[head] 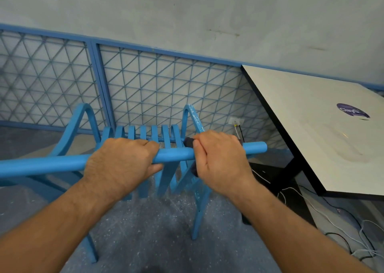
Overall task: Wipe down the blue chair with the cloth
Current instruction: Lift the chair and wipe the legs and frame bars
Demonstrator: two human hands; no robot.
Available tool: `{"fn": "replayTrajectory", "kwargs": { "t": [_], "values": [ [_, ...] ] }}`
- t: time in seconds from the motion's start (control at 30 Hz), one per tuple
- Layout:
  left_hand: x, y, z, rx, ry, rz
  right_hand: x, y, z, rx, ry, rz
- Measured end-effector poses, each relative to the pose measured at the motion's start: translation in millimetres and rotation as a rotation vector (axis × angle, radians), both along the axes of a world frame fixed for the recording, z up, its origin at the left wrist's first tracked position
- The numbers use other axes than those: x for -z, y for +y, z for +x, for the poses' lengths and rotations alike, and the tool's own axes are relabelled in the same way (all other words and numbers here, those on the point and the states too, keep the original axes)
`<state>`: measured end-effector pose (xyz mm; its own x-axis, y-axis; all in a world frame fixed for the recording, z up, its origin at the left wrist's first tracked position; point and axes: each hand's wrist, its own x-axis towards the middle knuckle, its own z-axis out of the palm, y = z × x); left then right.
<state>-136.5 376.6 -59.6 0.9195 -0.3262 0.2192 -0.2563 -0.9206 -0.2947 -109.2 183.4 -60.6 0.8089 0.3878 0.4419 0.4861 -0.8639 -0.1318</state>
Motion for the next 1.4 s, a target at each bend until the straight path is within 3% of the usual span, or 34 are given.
{"fn": "replayTrajectory", "kwargs": {
  "t": [0.1,0.27,0.4,0.5,0.63,0.7,0.97,1.07,1.17,1.27,1.4],
  "values": [
    [0.7,1.5,-0.3,0.010,0.007,-0.004,0.3,-29.6,7.2,-0.066,0.011,0.039],
    [3.8,2.4,0.3,0.043,-0.007,-0.011,-4.3,-69.7,29.4,0.226,0.050,0.059],
    [4.1,2.2,-0.4,0.011,-0.052,-0.040,-11.4,-68.3,41.6,0.282,0.127,0.249],
    [4.7,7.4,0.0,0.025,-0.089,-0.152,-10.3,-70.5,40.9,0.282,0.145,0.559],
    [4.1,14.0,0.8,0.117,-0.046,-0.144,5.3,-77.1,39.0,0.209,0.300,1.231],
    [3.2,19.8,-1.1,0.129,-0.044,-0.152,9.6,-72.1,29.8,0.167,0.348,1.391],
    [-3.7,88.6,-14.6,-0.207,0.103,-0.175,19.0,9.6,-41.9,0.030,0.203,1.291],
    [-12.6,77.5,-25.4,-0.105,0.169,-0.206,26.8,21.5,-49.5,0.004,0.181,1.278],
    [-16.7,28.2,-33.7,0.089,0.240,-0.241,18.1,13.1,-45.0,-0.015,0.322,1.574],
    [-7.3,-13.7,-33.8,0.146,0.098,-0.276,20.7,-5.2,-31.8,0.024,0.371,1.710],
    [10.3,-28.4,-26.8,-0.004,-0.155,-0.422,31.1,-9.2,-33.6,-0.088,0.491,1.706]
  ]
}}
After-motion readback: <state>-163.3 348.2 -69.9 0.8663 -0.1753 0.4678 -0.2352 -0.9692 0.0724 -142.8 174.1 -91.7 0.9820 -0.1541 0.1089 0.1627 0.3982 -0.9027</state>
